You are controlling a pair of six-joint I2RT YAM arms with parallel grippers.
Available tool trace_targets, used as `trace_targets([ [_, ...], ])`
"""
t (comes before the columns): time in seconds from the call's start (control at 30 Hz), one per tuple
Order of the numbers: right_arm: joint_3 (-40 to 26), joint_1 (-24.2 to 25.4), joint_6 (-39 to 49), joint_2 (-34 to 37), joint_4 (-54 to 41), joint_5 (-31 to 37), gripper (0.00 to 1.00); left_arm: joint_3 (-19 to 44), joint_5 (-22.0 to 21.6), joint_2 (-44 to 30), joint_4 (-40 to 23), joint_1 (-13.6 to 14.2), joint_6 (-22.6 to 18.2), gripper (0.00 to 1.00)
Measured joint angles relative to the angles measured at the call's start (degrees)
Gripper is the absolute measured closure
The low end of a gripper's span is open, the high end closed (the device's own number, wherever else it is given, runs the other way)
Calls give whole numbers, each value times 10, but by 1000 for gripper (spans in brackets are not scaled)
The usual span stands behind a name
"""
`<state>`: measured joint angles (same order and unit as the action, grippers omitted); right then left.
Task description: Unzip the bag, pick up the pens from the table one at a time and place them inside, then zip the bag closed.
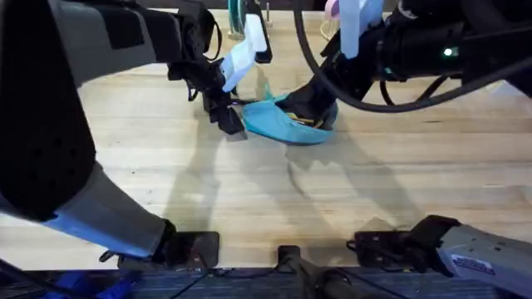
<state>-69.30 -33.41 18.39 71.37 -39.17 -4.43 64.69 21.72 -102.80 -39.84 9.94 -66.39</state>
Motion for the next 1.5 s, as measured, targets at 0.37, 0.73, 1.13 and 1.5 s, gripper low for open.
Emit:
trace_targets([
  [0.37, 0, 0, 0, 0, 1, 2, 5, 16, 62, -33, -6, -34, -2, 9],
  [0.73, 0, 0, 7, 0, 1, 2, 5, 25, 72, -43, 2, -35, -2, 767],
  [1.13, 0, 0, 9, 0, 11, 2, 5, 28, 73, -42, 3, -34, 8, 945],
  [1.5, 0, 0, 9, -6, 19, 23, 5, 92, 13, -61, -74, -28, 25, 952],
])
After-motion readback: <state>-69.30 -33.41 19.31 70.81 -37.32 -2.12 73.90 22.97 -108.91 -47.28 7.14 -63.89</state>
